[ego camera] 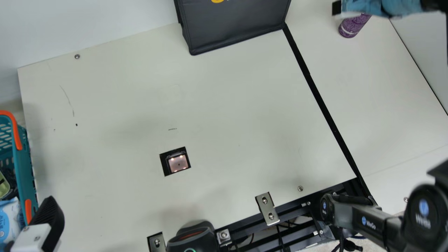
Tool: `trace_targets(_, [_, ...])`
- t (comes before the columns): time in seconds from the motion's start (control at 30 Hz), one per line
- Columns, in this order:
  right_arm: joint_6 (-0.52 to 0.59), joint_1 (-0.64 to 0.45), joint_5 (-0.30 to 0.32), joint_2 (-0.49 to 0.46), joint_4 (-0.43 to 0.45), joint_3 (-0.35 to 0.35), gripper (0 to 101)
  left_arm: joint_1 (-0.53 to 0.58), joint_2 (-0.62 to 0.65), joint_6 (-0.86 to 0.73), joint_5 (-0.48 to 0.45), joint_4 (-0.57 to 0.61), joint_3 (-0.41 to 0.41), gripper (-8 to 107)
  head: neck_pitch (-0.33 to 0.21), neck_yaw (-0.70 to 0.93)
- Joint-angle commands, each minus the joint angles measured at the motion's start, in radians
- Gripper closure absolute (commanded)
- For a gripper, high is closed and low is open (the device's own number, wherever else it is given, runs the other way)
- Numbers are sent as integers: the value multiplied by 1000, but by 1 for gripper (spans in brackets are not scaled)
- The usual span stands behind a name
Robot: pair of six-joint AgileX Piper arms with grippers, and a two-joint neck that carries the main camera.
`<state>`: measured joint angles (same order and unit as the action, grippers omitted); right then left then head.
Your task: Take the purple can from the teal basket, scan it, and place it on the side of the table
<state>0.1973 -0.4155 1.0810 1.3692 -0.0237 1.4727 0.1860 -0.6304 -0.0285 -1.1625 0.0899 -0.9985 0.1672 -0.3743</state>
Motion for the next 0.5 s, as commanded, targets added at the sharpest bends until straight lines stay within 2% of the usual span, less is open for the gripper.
trace_targets(0.0, [-55, 31, 12, -145, 18, -117, 6, 0, 0, 0, 0, 0, 0, 9, -29, -2])
trace_targets(0.07, [-100, 63, 25, -213, 36, -166, 6, 0, 0, 0, 0, 0, 0, 9, -29, -2])
trace_targets(0.1, [-57, 39, 15, -101, 24, -87, 6, 0, 0, 0, 0, 0, 0, 9, -29, -2])
trace_targets(0.17, [-96, 76, 39, -183, 33, -142, 6, -13, -11, 2, -4, -5, -17, 9, -29, 21])
trace_targets(0.47, [-132, 201, 72, -340, 35, -182, 6, -135, -107, 24, -43, -55, -175, 9, -29, 231])
